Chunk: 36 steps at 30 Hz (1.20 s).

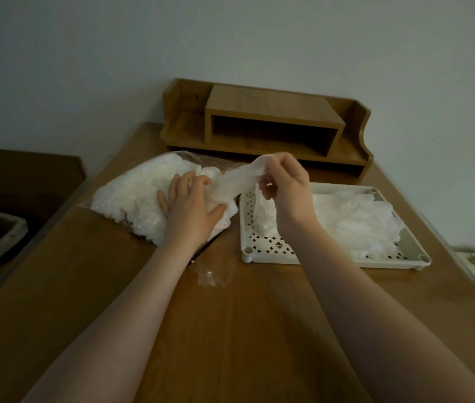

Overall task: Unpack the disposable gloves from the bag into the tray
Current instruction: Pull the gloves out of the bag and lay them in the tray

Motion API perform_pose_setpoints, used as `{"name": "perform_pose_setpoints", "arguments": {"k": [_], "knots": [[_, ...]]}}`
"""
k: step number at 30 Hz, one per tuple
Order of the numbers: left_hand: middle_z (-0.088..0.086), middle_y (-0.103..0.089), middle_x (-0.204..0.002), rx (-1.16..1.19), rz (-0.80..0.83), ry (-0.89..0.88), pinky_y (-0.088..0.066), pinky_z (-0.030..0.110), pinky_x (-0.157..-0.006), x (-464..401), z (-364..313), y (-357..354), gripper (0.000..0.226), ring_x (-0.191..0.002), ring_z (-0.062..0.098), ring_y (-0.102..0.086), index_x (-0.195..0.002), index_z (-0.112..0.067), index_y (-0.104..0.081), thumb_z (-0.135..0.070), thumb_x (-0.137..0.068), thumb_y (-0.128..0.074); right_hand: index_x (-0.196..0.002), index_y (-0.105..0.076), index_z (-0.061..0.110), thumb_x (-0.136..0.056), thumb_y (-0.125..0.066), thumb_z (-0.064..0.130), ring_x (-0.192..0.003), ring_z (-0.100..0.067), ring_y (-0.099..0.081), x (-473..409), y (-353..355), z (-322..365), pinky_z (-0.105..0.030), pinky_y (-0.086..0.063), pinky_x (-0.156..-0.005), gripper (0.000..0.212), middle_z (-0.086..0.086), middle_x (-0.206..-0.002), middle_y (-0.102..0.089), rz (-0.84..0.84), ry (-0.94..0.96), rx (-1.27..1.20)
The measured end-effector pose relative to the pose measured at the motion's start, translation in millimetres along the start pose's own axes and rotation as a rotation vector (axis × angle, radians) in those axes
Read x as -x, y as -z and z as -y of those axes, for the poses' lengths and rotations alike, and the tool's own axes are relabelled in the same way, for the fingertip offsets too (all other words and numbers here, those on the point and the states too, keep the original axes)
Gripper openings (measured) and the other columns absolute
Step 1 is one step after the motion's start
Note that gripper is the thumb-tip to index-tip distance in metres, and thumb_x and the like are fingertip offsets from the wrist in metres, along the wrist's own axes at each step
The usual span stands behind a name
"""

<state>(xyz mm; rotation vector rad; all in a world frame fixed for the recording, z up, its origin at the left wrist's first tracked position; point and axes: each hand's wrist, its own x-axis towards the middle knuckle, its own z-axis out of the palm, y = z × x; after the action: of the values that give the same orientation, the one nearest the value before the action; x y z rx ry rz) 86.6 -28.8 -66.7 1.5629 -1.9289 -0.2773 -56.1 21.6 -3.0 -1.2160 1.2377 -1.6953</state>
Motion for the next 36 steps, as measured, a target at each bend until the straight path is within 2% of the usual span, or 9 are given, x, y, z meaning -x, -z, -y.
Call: {"name": "perform_pose_setpoints", "arguments": {"k": [4,11,14,17,19,25,30,32,36], "knots": [[0.003,-0.021,-0.153,-0.108,0.021,0.033,0.000,0.052,-0.116,0.8,4.6,0.4,0.052,-0.144,0.024,-0.008,-0.136,-0.021,-0.038,-0.020,-0.089,-0.059,-0.077,-0.049,0.011,-0.102,-0.034,0.012,-0.048,-0.013,-0.040,-4.0,15.6,21.4,-0.022,-0.029,-0.045,0.030,-0.002,-0.059,-0.048,-0.089,0.019,-0.346],[0.005,-0.008,-0.158,-0.220,0.181,0.102,0.000,0.053,-0.116,-1.2,-12.4,11.8,0.075,-0.145,0.027,-0.001,-0.149,-0.020,-0.011,-0.032,-0.090,-0.056,-0.074,-0.050,0.010,-0.100,-0.037,0.009,-0.046,-0.012,-0.048,-9.0,45.3,57.0,-0.021,-0.039,-0.043,0.029,0.003,-0.056,-0.053,-0.038,0.038,-0.571],[-0.004,-0.004,-0.158,0.128,0.186,-0.136,0.000,0.047,-0.117,-1.6,-56.5,33.9,0.080,-0.145,0.016,0.004,-0.150,-0.023,-0.011,-0.037,-0.085,-0.056,-0.077,-0.056,0.011,-0.099,-0.044,0.011,-0.054,-0.010,-0.055,-9.1,55.4,66.3,-0.021,-0.047,-0.047,0.025,0.002,-0.062,-0.058,0.038,0.037,-0.466],[-0.009,-0.037,-0.146,0.729,0.314,-0.262,-0.034,0.038,-0.111,5.9,-115.5,66.2,0.075,-0.134,0.006,-0.036,-0.142,-0.029,-0.034,-0.059,-0.076,-0.054,-0.081,-0.064,0.012,-0.096,-0.051,0.012,-0.058,-0.010,-0.060,-4.2,60.4,75.1,-0.022,-0.051,-0.054,0.020,0.003,-0.067,-0.063,0.062,0.075,-0.237],[-0.011,-0.058,-0.125,0.789,0.371,-0.333,-0.049,0.031,-0.096,9.1,-143.4,78.7,0.077,-0.114,0.003,-0.056,-0.126,-0.034,-0.048,-0.074,-0.062,-0.063,-0.082,-0.068,0.011,-0.094,-0.055,0.012,-0.064,-0.015,-0.064,-1.0,64.6,80.5,-0.025,-0.053,-0.059,0.018,0.000,-0.070,-0.067,0.036,0.120,-0.095],[-0.007,-0.067,-0.108,0.596,0.302,-0.368,-0.054,0.037,-0.088,11.5,-175.3,75.0,0.039,-0.099,0.007,-0.064,-0.123,-0.024,-0.056,-0.025,-0.086,-0.066,-0.089,-0.071,0.005,-0.091,-0.059,0.014,-0.071,-0.019,-0.066,2.1,86.6,89.4,-0.026,-0.055,-0.065,0.015,-0.006,-0.077,-0.069,-0.017,0.169,-0.027],[0.015,-0.069,-0.094,0.670,0.373,-0.265,-0.051,0.054,-0.087,10.6,-182.6,70.8,0.027,-0.091,0.034,-0.065,-0.099,-0.021,-0.070,-0.008,-0.088,-0.049,-0.077,-0.062,0.011,-0.099,-0.047,0.025,-0.045,-0.012,-0.041,0.3,104.8,90.8,-0.022,-0.034,-0.043,0.030,0.004,-0.052,-0.048,0.011,0.156,0.057],[0.022,-0.067,-0.093,0.732,0.432,-0.186,-0.051,0.048,-0.081,10.3,-185.7,69.5,0.026,-0.089,0.037,-0.063,-0.099,-0.013,-0.069,-0.007,-0.090,-0.045,-0.078,-0.059,0.014,-0.100,-0.044,0.029,-0.043,-0.011,-0.034,-1.2,115.7,87.5,-0.021,-0.027,-0.040,0.030,0.002,-0.053,-0.042,0.083,0.108,0.078],[0.014,-0.063,-0.090,1.075,0.510,0.057,-0.053,0.033,-0.068,6.9,-191.9,66.1,0.024,-0.080,0.023,-0.062,-0.101,-0.001,-0.063,-0.005,-0.093,-0.041,-0.087,-0.057,0.010,-0.092,-0.050,0.036,-0.047,-0.011,-0.033,-1.4,139.4,72.6,-0.022,-0.024,-0.044,0.028,0.002,-0.063,-0.049,0.425,-0.141,0.109]]}}
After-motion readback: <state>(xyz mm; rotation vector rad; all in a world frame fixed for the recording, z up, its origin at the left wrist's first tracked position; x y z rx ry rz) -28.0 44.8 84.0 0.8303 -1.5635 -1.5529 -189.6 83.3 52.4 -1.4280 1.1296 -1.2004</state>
